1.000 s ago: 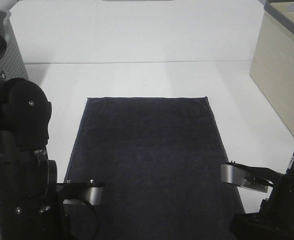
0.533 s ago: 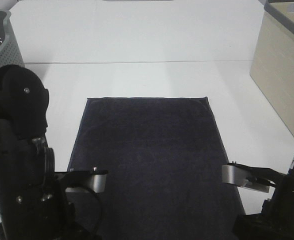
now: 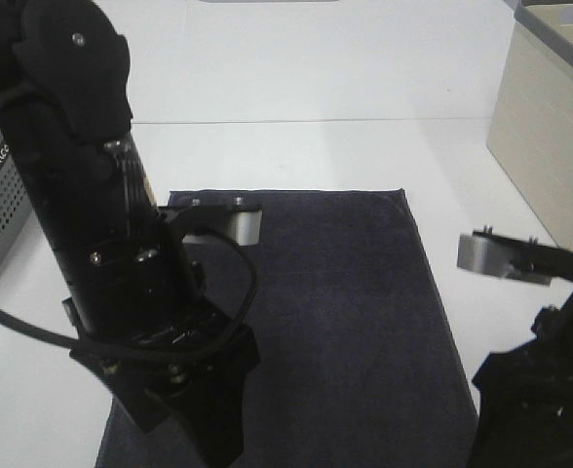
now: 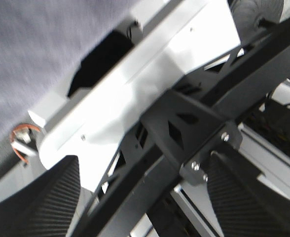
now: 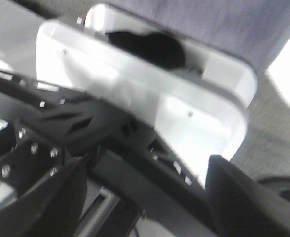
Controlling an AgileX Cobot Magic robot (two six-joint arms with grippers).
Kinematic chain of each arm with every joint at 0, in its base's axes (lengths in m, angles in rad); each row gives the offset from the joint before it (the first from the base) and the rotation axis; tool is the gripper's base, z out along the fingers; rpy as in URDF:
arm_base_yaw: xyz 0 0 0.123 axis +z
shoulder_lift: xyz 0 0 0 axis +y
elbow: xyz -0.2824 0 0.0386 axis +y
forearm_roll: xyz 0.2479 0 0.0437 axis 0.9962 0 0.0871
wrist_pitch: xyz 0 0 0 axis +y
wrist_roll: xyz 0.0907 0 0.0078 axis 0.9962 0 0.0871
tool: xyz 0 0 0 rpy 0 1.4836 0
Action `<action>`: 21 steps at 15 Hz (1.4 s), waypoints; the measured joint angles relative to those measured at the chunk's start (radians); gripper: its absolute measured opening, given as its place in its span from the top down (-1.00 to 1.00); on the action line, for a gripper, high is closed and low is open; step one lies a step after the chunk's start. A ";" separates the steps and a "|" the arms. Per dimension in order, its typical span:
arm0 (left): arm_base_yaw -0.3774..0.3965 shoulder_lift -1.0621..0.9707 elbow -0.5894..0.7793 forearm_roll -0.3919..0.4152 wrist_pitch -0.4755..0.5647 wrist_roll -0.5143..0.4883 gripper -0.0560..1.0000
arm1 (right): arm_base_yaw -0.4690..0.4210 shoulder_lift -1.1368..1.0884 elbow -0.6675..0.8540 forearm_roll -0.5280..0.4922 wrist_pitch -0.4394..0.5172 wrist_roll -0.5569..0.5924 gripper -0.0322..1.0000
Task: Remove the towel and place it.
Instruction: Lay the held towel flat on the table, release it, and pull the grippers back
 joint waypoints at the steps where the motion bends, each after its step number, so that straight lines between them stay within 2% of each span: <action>1: 0.000 0.000 -0.032 0.010 0.000 0.000 -0.40 | 0.000 -0.016 -0.052 -0.032 0.000 0.030 -0.38; 4: 0.000 0.001 -0.124 0.082 0.001 -0.034 -0.40 | -0.001 -0.021 -0.242 -0.126 0.000 0.080 -0.38; 8: 0.008 0.001 -0.247 0.275 0.004 -0.123 -0.40 | -0.003 -0.005 -0.462 -0.226 0.021 0.133 -0.38; 9: 0.024 0.001 -0.280 0.297 0.005 -0.134 -0.40 | -0.022 0.016 -0.511 -0.237 0.040 0.145 -0.38; 12: 0.125 0.001 -0.366 0.318 0.007 -0.143 -0.40 | -0.147 0.075 -0.598 -0.220 0.066 0.119 -0.38; 14: 0.209 0.001 -0.402 0.318 0.007 -0.143 -0.40 | -0.243 0.126 -0.647 -0.152 0.086 0.065 -0.38; 15: 0.272 0.001 -0.409 0.318 0.008 -0.143 -0.40 | -0.293 0.166 -0.680 -0.086 0.095 0.029 -0.38; 18: 0.393 0.001 -0.409 0.320 0.009 -0.110 -0.40 | -0.315 0.212 -0.702 -0.051 0.095 -0.040 -0.38; 21: 0.446 0.001 -0.409 0.320 0.005 -0.093 -0.40 | -0.315 0.212 -0.702 -0.051 0.070 -0.045 -0.38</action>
